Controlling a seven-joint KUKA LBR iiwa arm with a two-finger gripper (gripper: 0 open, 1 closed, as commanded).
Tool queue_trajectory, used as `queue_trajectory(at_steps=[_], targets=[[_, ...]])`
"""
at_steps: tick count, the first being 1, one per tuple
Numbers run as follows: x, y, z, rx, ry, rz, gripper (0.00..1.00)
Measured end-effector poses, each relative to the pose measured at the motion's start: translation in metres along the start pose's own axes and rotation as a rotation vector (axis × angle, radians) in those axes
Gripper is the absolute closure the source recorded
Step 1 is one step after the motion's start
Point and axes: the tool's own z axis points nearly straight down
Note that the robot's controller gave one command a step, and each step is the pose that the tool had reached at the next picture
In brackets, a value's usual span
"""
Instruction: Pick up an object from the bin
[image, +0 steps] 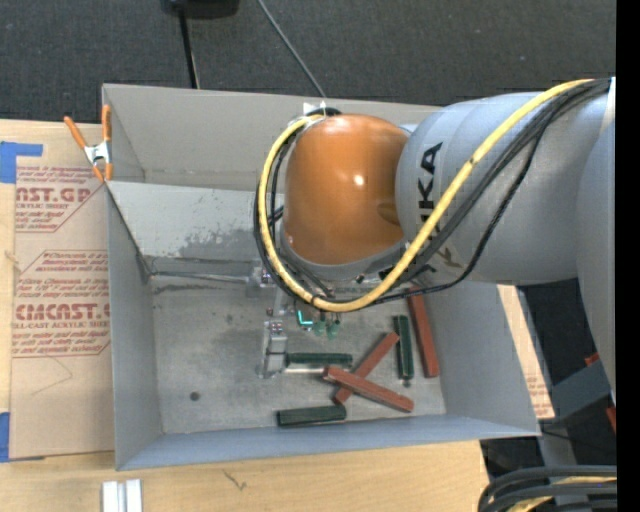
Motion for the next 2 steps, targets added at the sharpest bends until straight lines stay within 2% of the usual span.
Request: queue_trajectory(at_steps=[1,2], targets=[[-0.002,-0.001,-0.004,-0.001,-0.008,0.002,0.00],[0.010,-0.019,0.039,-0.002,-0.014,-0.059,0.00]])
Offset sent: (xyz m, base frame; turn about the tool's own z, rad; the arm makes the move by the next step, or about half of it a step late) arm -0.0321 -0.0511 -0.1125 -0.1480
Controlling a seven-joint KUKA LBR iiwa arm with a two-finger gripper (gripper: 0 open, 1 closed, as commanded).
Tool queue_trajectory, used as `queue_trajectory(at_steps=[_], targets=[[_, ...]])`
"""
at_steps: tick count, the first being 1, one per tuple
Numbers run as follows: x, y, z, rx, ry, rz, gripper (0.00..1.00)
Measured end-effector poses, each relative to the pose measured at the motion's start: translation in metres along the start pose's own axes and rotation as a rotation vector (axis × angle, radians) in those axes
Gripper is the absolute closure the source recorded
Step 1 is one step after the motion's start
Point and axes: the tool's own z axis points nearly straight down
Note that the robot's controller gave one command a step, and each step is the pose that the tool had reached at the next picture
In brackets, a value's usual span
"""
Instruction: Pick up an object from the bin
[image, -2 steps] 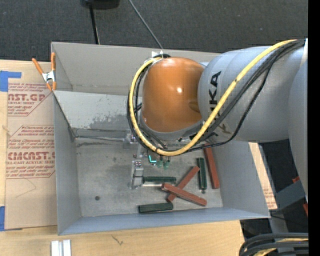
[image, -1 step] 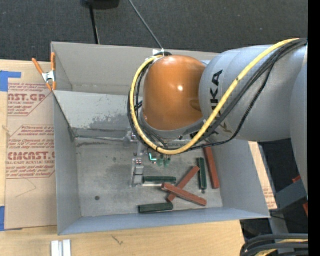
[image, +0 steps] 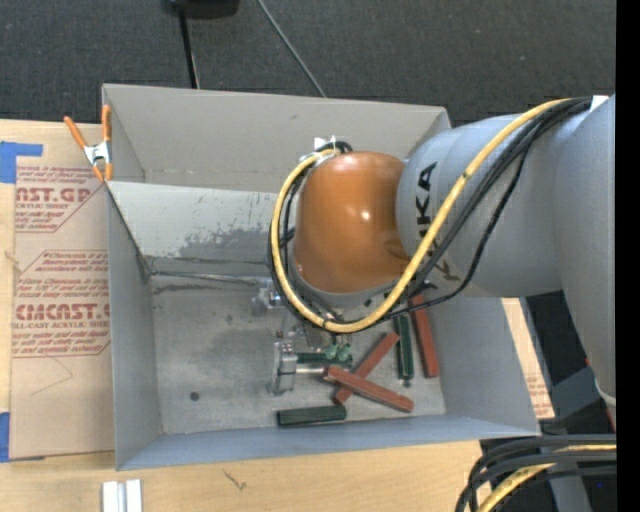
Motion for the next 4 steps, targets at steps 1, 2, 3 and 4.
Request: queue_trajectory(at_steps=[1,2,3,4], targets=[[0.012,-0.015,0.025,0.001,0.009,-0.233,0.00],[0.005,-0.045,0.042,0.000,0.007,-0.309,0.00],[0.012,-0.069,0.079,0.001,0.006,-0.114,0.00],[0.015,-0.080,0.111,0.000,0.014,-0.371,1.00]])
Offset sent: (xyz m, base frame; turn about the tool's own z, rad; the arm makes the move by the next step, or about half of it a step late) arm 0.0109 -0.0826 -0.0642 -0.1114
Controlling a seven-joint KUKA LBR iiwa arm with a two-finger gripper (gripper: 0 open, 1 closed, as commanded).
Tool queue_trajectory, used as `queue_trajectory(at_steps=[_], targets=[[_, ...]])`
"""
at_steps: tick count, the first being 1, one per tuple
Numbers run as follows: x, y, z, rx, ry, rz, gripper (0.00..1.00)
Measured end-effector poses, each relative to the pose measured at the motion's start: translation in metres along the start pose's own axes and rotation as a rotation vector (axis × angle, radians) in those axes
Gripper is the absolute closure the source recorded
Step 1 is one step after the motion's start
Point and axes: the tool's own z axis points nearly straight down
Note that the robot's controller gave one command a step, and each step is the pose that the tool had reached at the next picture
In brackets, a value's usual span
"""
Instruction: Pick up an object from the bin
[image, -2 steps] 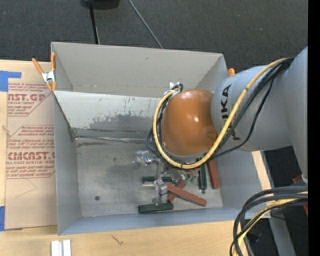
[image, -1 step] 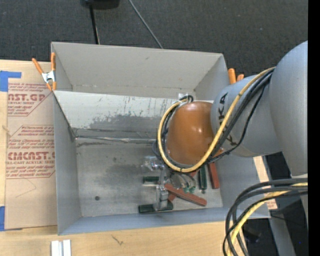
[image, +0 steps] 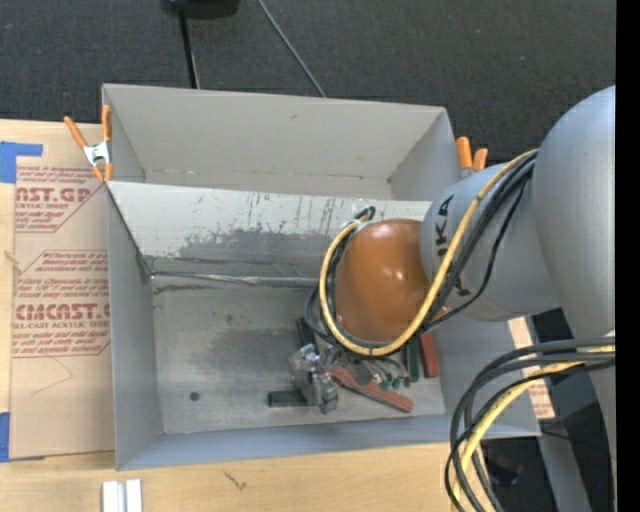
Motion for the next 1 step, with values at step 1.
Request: queue_trajectory(at_steps=[1], targets=[[0.0000,0.0000,0.0000,0.000,0.000,0.000,1.00]])
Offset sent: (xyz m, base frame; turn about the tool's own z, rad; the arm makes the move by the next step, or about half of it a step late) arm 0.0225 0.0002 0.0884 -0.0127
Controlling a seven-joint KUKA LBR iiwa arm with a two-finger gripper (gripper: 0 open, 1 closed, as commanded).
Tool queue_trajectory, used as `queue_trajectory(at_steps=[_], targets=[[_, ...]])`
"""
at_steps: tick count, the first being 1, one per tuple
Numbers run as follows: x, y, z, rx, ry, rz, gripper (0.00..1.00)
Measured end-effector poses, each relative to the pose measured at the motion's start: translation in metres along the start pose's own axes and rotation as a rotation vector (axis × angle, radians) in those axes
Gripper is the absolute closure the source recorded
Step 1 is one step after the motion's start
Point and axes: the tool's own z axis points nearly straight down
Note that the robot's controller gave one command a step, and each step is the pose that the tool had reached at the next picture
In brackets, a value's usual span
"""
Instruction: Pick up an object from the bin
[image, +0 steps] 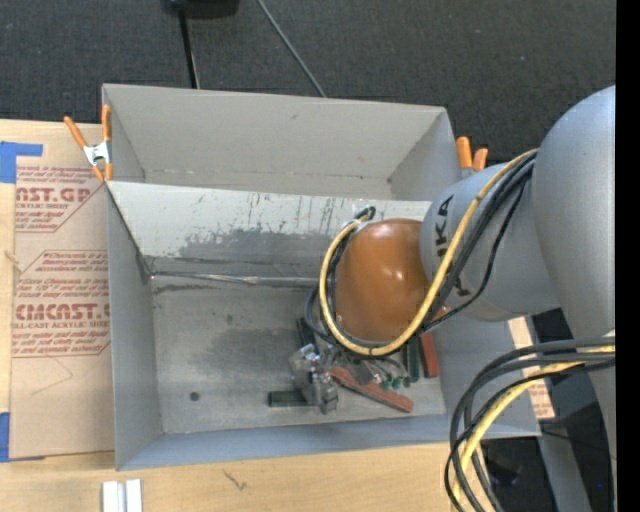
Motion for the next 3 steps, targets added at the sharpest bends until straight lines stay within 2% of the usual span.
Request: queue_trajectory(at_steps=[1,2,3], targets=[[-0.009,-0.003,-0.040,-0.001,0.001,-0.007,1.00],[-0.032,0.018,-0.039,0.001,-0.007,-0.015,0.00],[-0.034,0.022,-0.032,0.000,-0.006,-0.016,0.00]])
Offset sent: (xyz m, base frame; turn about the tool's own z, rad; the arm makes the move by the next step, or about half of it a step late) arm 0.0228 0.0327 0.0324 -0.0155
